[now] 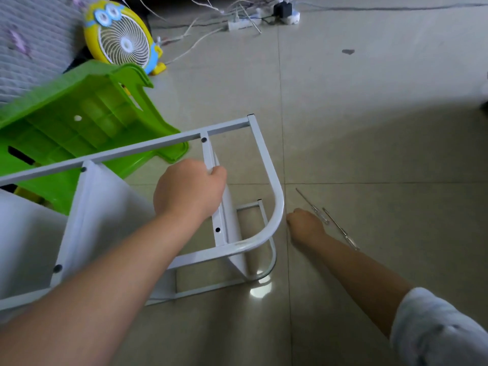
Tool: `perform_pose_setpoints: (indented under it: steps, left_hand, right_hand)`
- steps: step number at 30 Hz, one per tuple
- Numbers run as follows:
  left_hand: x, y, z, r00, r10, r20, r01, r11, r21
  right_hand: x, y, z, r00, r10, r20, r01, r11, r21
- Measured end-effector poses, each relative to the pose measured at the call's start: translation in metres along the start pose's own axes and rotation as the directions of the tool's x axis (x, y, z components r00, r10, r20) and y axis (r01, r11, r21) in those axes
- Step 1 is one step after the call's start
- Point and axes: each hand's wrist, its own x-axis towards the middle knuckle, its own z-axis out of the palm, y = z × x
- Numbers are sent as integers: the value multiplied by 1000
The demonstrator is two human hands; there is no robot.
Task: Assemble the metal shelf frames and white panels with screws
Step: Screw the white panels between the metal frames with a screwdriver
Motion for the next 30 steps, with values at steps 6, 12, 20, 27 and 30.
perform_pose_setpoints:
  steps: [6, 12, 20, 27, 30]
  left_hand:
    - [0, 2, 0, 999, -31, 20, 31, 999, 10]
    - [-6, 3, -3, 992, -101, 81, 109, 990, -93]
    - [-41, -12, -17, 963, 36, 266, -23, 998, -51]
    - [-61, -16, -16, 972, 36, 233, -23, 998, -56]
    - [-63, -13, -16, 976, 26, 218, -8, 996, -85]
  right_hand:
    - [-7, -1, -33, 999, 42, -31, -39, 994, 100]
    - [-19, 0, -82, 964, 100, -247, -37, 968, 248]
    - [-75, -21, -184, 822, 98, -561, 284, 783, 553]
    - [-113, -68, -208, 802, -154, -577, 464, 768, 441]
    - [-114, -81, -207, 781, -222, -584, 496, 788, 365]
